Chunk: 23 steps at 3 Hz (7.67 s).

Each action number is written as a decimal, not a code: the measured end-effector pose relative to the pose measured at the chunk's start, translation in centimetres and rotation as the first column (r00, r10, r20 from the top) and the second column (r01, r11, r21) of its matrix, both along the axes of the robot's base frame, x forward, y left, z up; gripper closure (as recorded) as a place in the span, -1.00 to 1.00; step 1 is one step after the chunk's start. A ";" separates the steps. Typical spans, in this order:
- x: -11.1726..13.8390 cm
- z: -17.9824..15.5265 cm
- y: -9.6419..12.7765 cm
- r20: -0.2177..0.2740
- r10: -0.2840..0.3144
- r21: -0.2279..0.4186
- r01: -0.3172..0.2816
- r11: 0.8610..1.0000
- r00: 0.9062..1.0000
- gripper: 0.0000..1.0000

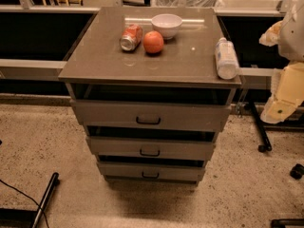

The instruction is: Open top drawer

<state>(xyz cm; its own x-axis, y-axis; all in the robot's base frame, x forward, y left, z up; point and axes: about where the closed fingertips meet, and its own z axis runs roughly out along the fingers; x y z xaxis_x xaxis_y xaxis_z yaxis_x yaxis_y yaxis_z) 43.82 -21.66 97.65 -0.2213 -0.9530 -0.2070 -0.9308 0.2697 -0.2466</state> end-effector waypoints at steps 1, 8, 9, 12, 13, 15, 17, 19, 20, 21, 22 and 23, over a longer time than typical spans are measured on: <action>0.0 0.0 0.0 0.000 0.000 0.000 0.000 1.000 1.000 -1.00; 6.0 -22.2 3.7 0.118 0.150 0.034 -0.155 0.987 0.982 -1.00; 5.7 -23.8 3.7 0.172 0.162 0.099 -0.180 0.979 0.972 -1.00; 9.4 -24.9 2.4 0.181 0.297 0.050 -0.311 0.949 0.937 -1.00; 12.3 -26.6 1.1 0.184 0.339 0.027 -0.350 0.936 0.922 -1.00; 15.4 -30.6 -1.4 0.128 0.345 0.013 -0.350 0.937 0.930 -1.00; 17.9 -32.9 -0.8 0.059 0.326 0.153 -0.331 0.931 0.943 -1.00; 17.6 -32.9 0.9 0.048 0.372 0.166 -0.374 0.912 0.927 -0.15; 17.3 -33.2 1.1 0.034 0.376 0.154 -0.376 0.914 0.926 0.42; 17.3 -33.1 1.0 0.034 0.376 0.154 -0.376 0.914 0.926 0.14; 17.3 -33.1 1.0 0.034 0.376 0.154 -0.376 0.914 0.926 -0.32; 17.3 -33.1 1.0 0.034 0.376 0.154 -0.376 0.914 0.926 -0.79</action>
Offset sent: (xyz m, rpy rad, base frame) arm -0.0008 0.0014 -0.0090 0.0013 0.0322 0.0003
